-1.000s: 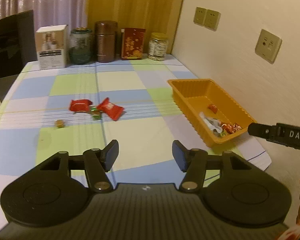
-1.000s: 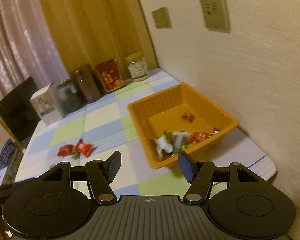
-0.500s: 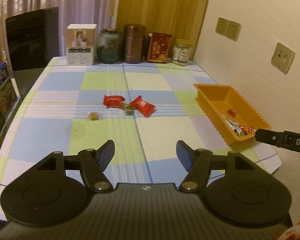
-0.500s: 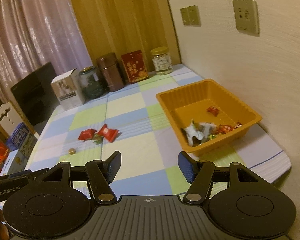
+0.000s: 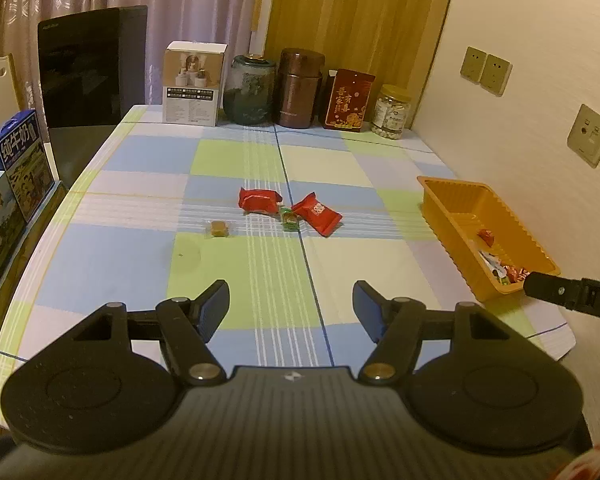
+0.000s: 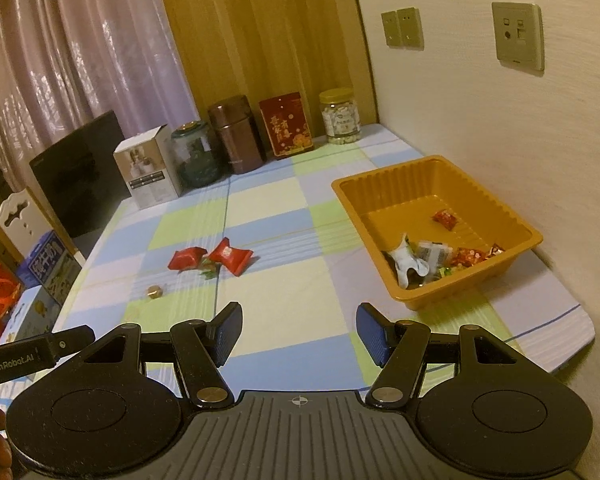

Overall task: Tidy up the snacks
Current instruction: 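Withdraw both open tools from the tray toward the remaining candies, then grasp the brown square candy with the left tool while the right tool grasps a large red candy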

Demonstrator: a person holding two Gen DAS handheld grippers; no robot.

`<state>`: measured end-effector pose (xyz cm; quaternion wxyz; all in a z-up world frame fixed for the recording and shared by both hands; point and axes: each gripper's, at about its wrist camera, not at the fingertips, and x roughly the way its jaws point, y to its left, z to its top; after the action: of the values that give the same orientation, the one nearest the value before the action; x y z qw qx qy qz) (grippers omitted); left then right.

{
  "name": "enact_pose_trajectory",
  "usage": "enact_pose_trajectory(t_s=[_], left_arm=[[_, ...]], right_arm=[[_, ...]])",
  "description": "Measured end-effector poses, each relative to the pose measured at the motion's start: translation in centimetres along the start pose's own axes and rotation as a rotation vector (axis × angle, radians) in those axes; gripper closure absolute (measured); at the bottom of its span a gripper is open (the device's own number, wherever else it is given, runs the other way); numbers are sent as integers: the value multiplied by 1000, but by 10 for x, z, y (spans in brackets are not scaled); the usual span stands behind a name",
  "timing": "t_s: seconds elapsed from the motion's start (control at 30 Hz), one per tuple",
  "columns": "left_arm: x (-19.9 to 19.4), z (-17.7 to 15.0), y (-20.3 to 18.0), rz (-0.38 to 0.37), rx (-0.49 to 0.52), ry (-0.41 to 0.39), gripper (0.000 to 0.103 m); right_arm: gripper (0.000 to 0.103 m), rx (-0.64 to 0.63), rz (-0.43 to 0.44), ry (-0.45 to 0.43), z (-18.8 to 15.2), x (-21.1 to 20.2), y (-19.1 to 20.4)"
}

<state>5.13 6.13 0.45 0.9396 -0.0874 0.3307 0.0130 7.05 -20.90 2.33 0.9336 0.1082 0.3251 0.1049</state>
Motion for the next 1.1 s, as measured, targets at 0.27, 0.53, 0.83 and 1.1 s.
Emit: enact_pose_trajectory(t_s=[0.27, 0.53, 0.83, 1.1], left_arm=[[9, 2, 10, 16, -16, 11, 38], [37, 13, 27, 51, -28, 27, 38], [96, 33, 50, 85, -9, 55, 38], [159, 44, 67, 102, 40, 64, 38]], right_arm=[[40, -24, 18, 21, 3, 16, 11], [40, -113, 50, 28, 15, 59, 33], [40, -269, 91, 53, 28, 134, 57], [40, -342, 119, 93, 32, 204, 66]])
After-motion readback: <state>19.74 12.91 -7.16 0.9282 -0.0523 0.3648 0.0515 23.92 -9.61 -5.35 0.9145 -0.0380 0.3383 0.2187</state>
